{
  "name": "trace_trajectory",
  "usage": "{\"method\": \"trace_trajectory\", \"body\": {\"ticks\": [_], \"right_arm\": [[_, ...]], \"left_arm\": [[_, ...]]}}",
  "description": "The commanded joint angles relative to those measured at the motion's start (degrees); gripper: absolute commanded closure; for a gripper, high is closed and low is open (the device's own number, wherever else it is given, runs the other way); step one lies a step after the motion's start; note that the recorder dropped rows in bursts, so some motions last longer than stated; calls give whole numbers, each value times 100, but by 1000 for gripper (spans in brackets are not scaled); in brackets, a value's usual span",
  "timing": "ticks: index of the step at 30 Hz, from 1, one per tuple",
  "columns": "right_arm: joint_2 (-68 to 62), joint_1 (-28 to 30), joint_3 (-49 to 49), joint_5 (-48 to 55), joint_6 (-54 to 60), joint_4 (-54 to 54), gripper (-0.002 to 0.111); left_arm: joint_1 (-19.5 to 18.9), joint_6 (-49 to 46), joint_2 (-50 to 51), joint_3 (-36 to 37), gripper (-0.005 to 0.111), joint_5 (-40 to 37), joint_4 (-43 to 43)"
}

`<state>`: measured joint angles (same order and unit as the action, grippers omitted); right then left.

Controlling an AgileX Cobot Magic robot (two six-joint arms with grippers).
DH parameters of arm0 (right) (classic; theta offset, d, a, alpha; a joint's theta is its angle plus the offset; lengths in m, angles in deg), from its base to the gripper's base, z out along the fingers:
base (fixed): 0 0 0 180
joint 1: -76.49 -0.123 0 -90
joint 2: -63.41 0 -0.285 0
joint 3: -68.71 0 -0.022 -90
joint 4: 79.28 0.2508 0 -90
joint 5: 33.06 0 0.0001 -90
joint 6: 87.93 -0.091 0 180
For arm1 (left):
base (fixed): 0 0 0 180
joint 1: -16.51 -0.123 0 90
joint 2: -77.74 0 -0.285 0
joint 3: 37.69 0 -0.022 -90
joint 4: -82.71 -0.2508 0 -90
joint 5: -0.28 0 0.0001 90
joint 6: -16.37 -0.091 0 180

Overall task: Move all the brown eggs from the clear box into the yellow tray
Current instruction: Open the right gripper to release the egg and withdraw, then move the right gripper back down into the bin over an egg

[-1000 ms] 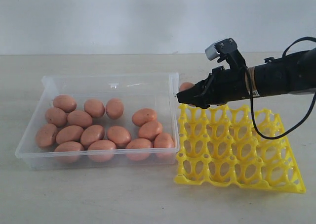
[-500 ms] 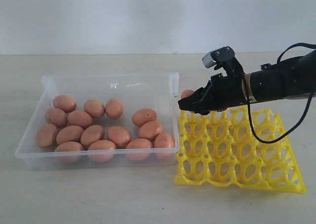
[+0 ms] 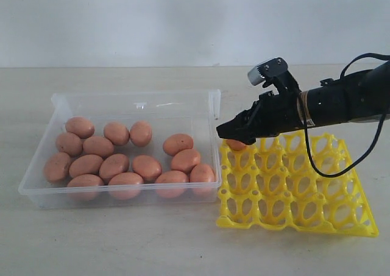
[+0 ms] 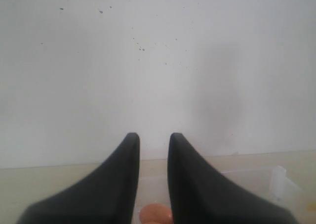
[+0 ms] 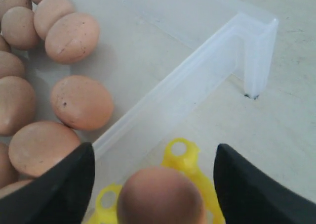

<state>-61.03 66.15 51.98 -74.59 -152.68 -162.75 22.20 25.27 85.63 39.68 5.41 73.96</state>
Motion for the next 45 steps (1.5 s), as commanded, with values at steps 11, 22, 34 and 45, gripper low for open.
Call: {"method": "trace_trajectory", "body": {"ticks": [11, 22, 34, 45], "right_arm": [[650, 4, 22, -2, -45, 231, 42], [2620, -763, 22, 62, -199, -81, 107], [2219, -3359, 200, 7027, 765, -420, 109], [788, -3084, 3575, 9771, 9292, 10374, 109]], "left_arm": [[19, 55, -11, -15, 85, 86, 34], [19, 55, -11, -15, 85, 86, 34], [19, 55, -11, -15, 85, 86, 34], [19, 55, -11, -15, 85, 86, 34]]}}
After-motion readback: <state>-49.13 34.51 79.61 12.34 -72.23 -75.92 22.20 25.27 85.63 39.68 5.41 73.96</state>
